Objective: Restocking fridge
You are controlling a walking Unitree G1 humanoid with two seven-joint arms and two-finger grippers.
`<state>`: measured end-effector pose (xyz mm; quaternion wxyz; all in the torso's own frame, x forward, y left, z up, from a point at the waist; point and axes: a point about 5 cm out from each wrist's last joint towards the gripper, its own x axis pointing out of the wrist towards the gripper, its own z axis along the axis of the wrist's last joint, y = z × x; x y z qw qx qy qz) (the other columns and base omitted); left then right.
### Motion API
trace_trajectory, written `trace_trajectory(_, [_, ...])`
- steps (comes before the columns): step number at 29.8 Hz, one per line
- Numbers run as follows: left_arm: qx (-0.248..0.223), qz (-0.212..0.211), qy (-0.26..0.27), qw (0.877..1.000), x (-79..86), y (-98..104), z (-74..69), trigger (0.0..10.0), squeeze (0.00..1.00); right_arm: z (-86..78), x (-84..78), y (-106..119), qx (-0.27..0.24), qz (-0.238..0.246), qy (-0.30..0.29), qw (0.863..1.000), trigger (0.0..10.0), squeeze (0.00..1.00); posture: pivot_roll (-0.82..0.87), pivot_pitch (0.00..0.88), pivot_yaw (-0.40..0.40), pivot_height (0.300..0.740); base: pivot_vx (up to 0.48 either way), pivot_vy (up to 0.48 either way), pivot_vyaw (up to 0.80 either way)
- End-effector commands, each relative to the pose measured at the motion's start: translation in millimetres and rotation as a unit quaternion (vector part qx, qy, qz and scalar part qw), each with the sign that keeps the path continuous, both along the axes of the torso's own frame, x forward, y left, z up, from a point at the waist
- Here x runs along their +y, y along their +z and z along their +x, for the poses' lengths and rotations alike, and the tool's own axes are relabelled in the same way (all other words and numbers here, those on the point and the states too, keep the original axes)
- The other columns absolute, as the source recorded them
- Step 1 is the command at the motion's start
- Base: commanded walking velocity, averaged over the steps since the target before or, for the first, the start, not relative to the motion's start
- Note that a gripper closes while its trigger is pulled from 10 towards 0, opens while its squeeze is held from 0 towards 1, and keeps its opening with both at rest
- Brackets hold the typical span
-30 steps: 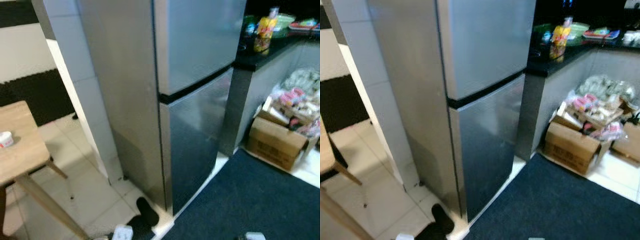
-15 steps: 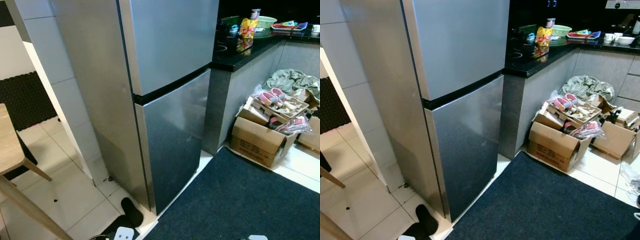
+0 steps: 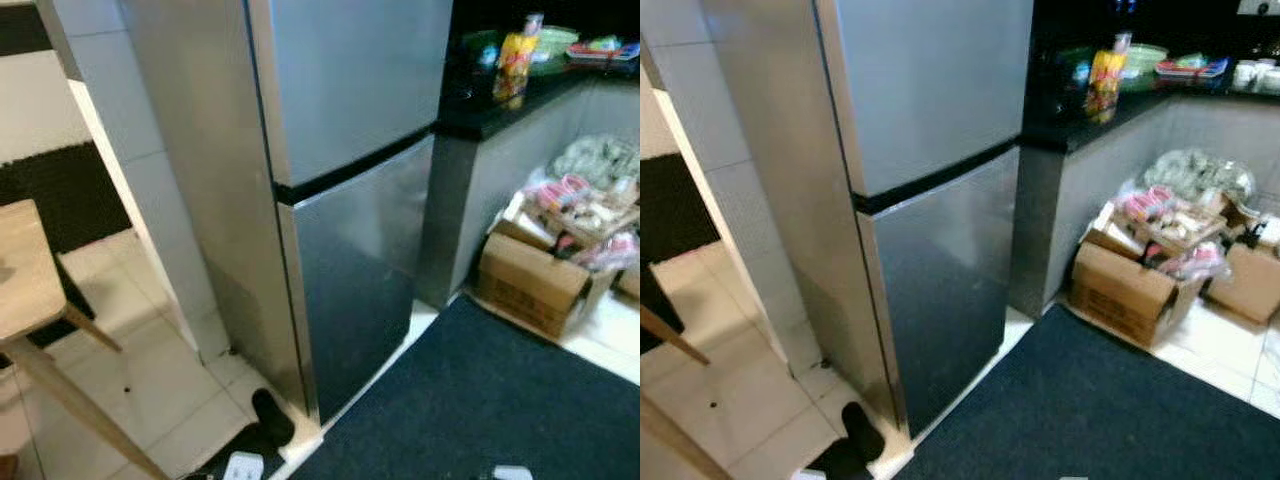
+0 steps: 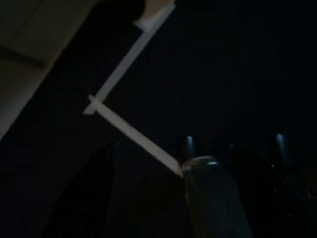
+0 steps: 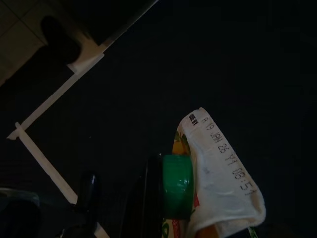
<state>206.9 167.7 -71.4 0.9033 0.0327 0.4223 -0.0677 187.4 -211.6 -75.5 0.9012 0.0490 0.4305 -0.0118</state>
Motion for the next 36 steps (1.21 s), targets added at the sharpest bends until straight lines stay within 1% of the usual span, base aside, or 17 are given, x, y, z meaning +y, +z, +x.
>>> trace_trajectory(1, [-0.016, -0.001, 0.001, 1.000, 1.2, 2.1, 2.0, 10.0, 0.00, -3.0, 2.9, -1.8, 0.001, 0.005, 0.004, 1.000, 10.0, 0.00, -0.04, 0.053, 0.056, 0.740, 0.000, 0.000, 0.00])
trace_trajectory(8, [-0.023, 0.012, 0.011, 1.000, 5.4, 3.6, 4.0, 10.0, 0.00, -1.8, 4.3, -1.2, -0.002, 0.006, 0.011, 1.000, 10.0, 0.00, -0.04, 0.055, 0.056, 0.740, 0.000, 0.000, 0.00])
trace_trajectory(10, [-0.032, 0.016, 0.013, 0.999, 6.6, 5.1, 5.8, 10.0, 0.00, 0.0, 6.0, -0.7, -0.004, 0.007, 0.014, 1.000, 10.0, 0.00, -0.03, 0.055, 0.054, 0.740, 0.369, 0.000, 0.00])
trace_trajectory(36, [-0.040, 0.015, 0.014, 0.999, 7.3, 7.7, 9.8, 10.0, 0.00, 2.2, 8.9, 0.0, -0.009, 0.011, 0.014, 1.000, 10.0, 0.00, -0.03, 0.055, 0.060, 0.740, 0.422, 0.000, 0.00])
